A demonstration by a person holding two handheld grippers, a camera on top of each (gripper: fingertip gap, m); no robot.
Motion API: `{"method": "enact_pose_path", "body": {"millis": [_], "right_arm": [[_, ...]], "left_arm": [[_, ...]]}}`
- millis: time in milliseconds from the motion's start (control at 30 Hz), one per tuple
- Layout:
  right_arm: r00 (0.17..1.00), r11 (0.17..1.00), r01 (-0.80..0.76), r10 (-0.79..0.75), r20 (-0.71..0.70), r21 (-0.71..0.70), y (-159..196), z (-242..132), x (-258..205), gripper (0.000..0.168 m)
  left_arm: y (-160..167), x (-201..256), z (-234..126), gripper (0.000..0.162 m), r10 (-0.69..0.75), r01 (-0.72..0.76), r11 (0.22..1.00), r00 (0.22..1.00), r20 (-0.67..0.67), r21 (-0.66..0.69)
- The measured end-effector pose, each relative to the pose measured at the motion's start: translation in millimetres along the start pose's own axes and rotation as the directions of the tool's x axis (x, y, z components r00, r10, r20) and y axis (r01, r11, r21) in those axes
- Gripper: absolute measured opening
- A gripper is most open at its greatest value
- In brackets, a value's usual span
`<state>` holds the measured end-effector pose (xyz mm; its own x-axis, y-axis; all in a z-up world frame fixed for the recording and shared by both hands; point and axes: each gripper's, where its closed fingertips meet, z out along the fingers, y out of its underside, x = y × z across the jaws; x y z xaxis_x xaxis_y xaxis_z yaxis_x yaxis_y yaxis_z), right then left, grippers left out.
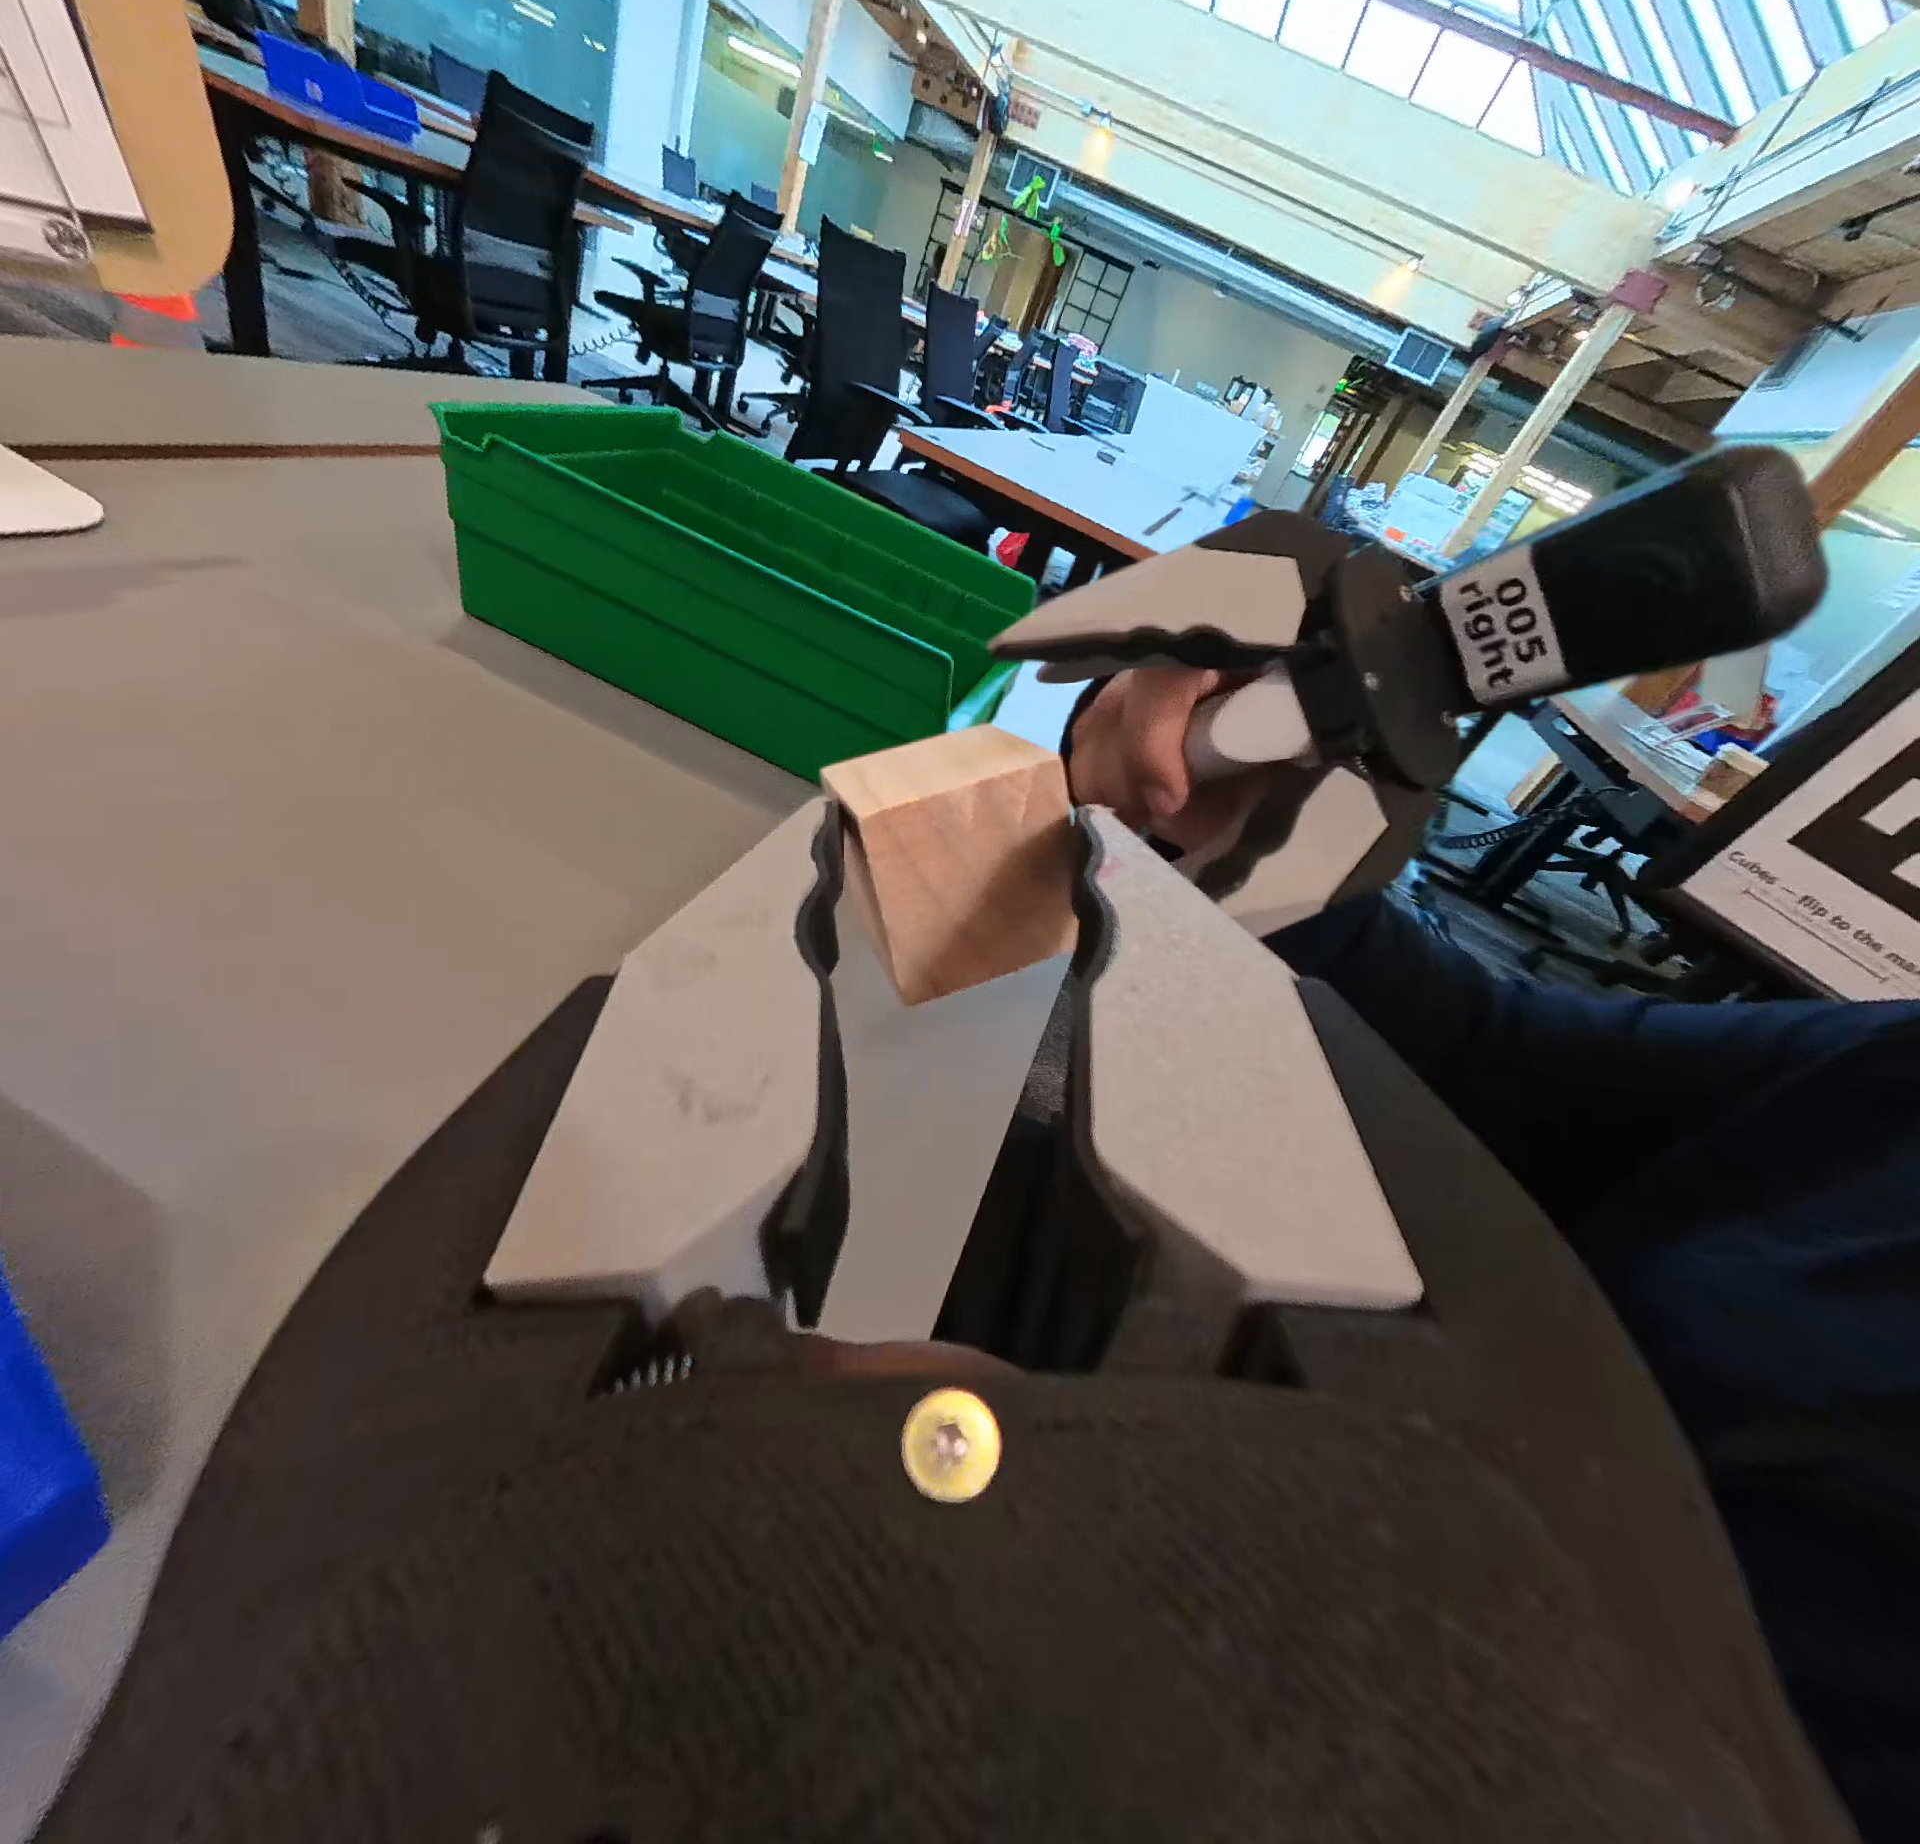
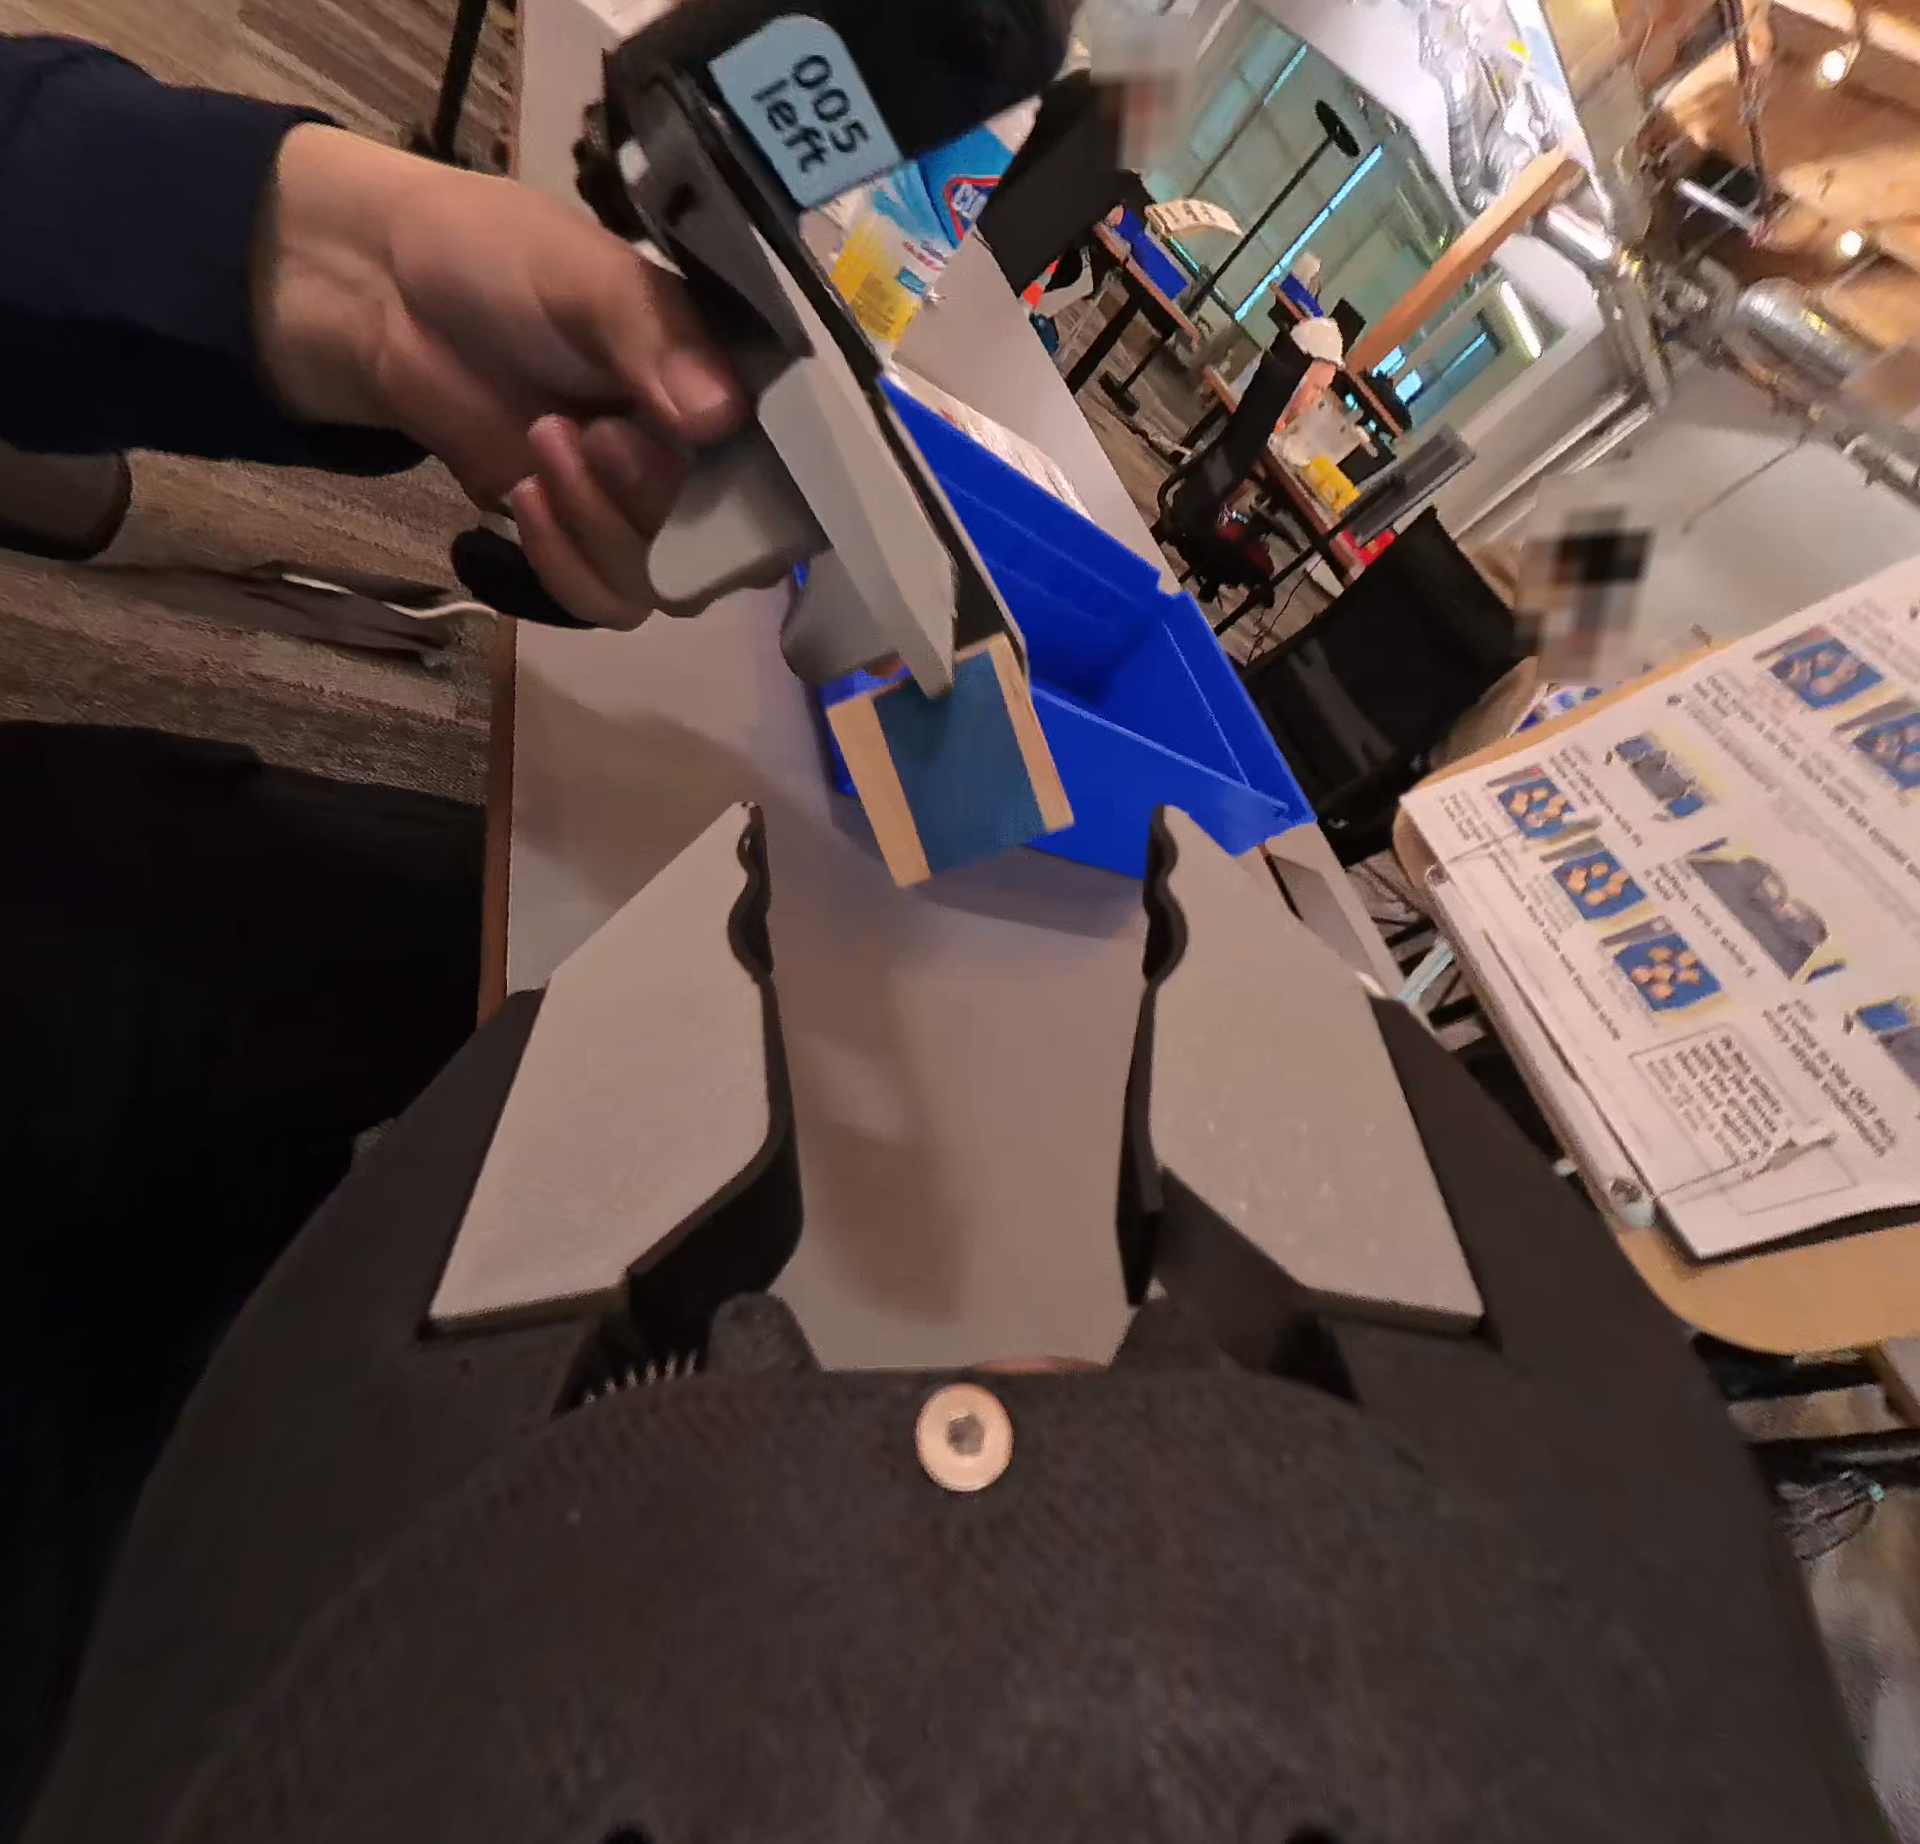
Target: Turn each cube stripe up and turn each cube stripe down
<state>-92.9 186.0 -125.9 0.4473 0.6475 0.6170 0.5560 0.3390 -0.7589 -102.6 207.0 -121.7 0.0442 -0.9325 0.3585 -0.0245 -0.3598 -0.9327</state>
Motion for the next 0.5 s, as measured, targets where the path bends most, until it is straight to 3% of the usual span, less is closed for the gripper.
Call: {"method": "enact_pose_path", "body": {"millis": [200, 400, 500], "right_arm": [[0.979, 0.98, 0.176, -0.184, -0.087, -0.092, 14, 11, -2, 0.047], [0.983, 0.977, 0.168, -0.176, -0.056, -0.13, 23, 16, -6, 0.04], [0.993, 0.986, 0.107, -0.112, -0.036, -0.126, 26, 17, -5, 0.04]], "left_arm": [[12, 5, 12, 0.042, -0.061, 0.059, 0.998, 0.997, -0.056, -0.033], [18, -3, 13, 0.043, -0.039, 0.038, 0.998, 0.999, -0.02, -0.052], [17, -14, 8, 0.043, 0.03, -0.025, 0.998, 0.998, 0.063, -0.066]]}}
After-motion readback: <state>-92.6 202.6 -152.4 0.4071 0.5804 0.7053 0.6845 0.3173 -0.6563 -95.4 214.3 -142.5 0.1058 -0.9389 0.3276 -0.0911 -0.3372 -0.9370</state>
